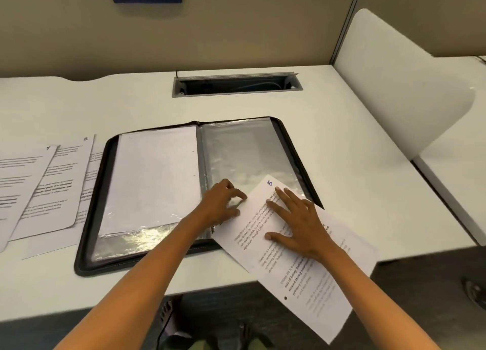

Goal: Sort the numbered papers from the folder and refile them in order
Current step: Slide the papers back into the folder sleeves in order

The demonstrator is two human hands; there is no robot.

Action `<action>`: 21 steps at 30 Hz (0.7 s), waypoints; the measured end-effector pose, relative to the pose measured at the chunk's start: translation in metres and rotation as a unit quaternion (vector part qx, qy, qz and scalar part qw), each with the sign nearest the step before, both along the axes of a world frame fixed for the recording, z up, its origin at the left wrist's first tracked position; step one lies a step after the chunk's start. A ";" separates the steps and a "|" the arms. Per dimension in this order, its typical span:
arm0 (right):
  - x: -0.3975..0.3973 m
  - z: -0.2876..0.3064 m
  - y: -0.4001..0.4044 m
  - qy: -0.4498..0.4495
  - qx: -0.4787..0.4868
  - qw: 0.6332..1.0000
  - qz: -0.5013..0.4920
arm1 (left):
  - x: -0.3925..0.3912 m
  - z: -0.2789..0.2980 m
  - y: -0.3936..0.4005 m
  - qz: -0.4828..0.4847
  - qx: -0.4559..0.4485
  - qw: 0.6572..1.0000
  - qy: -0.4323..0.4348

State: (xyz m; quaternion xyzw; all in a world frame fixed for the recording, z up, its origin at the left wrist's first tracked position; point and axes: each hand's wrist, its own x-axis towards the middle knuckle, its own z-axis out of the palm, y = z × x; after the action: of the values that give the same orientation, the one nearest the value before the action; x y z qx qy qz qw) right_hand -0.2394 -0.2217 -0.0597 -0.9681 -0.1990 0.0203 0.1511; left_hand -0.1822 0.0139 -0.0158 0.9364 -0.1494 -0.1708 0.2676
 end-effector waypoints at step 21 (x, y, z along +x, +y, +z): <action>-0.048 -0.015 -0.005 -0.079 -0.030 0.994 0.074 | -0.006 -0.002 0.005 -0.011 -0.079 0.997 -0.004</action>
State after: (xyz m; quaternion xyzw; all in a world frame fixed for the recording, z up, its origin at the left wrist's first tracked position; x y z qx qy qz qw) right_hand -0.2875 -0.2263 -0.0744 -0.9534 -0.2805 -0.0397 0.1037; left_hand -0.1885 0.0194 -0.0179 0.9114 -0.1740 -0.1574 0.3382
